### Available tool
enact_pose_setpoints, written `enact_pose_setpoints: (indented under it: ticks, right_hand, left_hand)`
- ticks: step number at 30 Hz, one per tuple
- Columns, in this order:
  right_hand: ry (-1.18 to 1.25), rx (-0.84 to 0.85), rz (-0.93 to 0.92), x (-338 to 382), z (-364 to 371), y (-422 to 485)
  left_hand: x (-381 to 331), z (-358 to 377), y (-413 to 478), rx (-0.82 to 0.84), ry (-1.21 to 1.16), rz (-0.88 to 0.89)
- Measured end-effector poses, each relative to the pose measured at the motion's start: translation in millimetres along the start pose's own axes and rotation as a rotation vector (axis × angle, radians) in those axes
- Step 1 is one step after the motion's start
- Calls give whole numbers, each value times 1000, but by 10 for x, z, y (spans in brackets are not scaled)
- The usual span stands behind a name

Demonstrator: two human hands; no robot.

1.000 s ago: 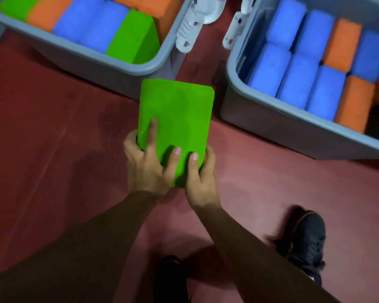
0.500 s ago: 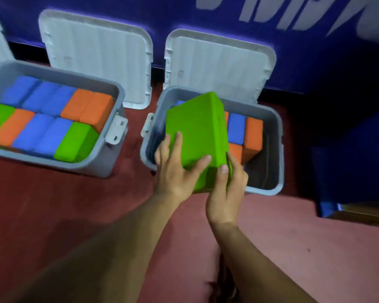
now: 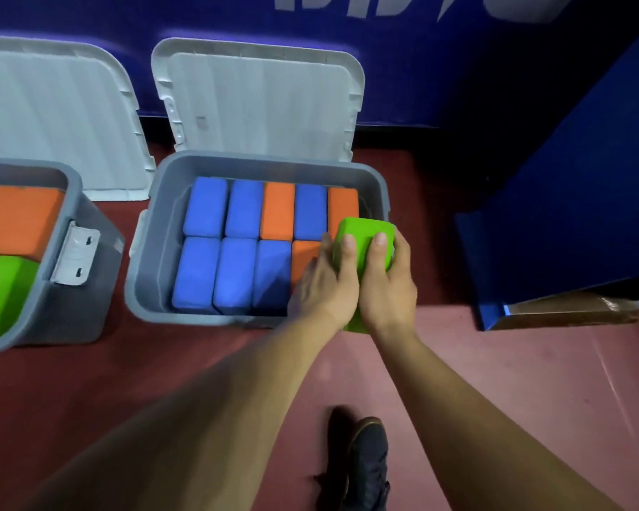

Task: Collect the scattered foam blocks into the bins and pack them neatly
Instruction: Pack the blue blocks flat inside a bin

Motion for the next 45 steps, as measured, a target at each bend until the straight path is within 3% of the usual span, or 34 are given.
enact_pose_setpoints:
  ticks: [8, 17, 22, 25, 28, 40, 43, 45]
  right_hand:
    - [-80, 158, 108, -531, 583, 571]
    - [-97, 262, 180, -1195, 1046, 909]
    - [-172, 262, 235, -1487, 1168, 907]
    - [-196, 286, 219, -1585, 1262, 900]
    - [-228, 305, 276, -1744, 1330, 903]
    - [-308, 363, 316, -1846, 1382, 928]
    - [-350, 370, 233, -1636, 1332, 942]
    - [-367, 348, 83, -1358, 1356, 1041]
  left_hand:
    - [309, 369, 577, -66, 69, -150]
    - [612, 758, 1122, -147, 460, -63]
    - [794, 792, 1120, -416, 490, 60]
    - [914, 843, 1152, -475, 579, 73]
    - [934, 872, 1194, -485, 703, 120]
    - [942, 934, 1247, -443, 738, 115]
    - [862, 788, 1239, -476, 670, 147]
    - [750, 624, 1323, -482, 671, 272]
Point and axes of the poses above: each hand's wrist, its own y-axis towards the middle knuckle, its own z-axis out of the palm, x = y × z, the point moved 10 cm from there along y, towards the middle knuckle, and after that the axes turned 10 degrees about -x, right-handed, at the moved point
